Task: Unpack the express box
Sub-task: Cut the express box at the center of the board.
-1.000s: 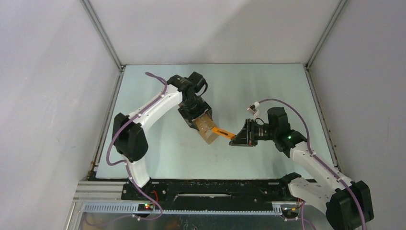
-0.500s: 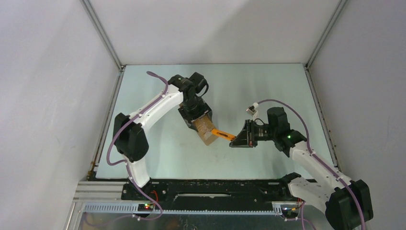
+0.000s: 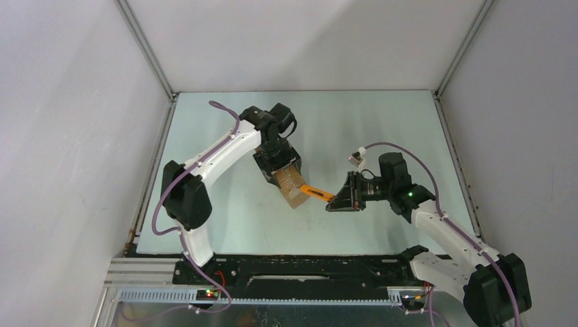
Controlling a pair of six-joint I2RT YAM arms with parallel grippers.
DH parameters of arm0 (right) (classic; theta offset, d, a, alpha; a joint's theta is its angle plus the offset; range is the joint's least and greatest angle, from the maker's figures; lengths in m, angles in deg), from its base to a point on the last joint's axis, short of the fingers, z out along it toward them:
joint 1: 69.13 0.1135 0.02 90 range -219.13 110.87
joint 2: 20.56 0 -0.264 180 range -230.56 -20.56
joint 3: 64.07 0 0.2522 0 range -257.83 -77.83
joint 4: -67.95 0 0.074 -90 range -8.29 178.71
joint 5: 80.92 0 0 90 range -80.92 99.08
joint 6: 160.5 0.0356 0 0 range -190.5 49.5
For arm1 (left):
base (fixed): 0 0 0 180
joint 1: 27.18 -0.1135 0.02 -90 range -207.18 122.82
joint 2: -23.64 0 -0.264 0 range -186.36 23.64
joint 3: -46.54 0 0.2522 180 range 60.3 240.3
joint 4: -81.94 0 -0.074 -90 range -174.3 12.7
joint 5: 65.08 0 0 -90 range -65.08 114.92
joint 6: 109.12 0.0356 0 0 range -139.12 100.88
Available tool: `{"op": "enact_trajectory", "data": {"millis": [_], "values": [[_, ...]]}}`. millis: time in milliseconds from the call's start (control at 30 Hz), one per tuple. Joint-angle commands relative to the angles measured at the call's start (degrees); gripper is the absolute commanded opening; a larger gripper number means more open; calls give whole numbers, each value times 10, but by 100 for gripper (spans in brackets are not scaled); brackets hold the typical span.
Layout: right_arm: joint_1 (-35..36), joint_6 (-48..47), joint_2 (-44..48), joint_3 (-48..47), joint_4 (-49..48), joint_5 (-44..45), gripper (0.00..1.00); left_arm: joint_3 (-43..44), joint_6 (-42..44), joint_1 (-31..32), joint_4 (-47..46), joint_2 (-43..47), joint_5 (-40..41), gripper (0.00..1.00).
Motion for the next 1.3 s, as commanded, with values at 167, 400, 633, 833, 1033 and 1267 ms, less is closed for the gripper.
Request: {"op": "enact_trajectory", "data": {"millis": [167, 400, 633, 833, 1033, 1267], "values": [[64, 38, -46, -11, -37, 14, 0, 16, 20, 2, 52, -23, 64, 65], [17, 21, -29, -8, -9, -14, 0, 2, 30, 0, 59, -21, 84, 65], [16, 29, -5, 5, -4, -32, 0, -24, 44, -9, 58, -15, 109, 65], [20, 39, -16, 11, -18, -24, 0, -29, 46, -6, 50, -14, 104, 65], [33, 78, -17, 12, -71, -27, 0, -31, 46, -5, 47, -12, 99, 64], [50, 84, -11, 12, -70, -15, 0, -38, 42, -4, 40, -10, 94, 64]]}}
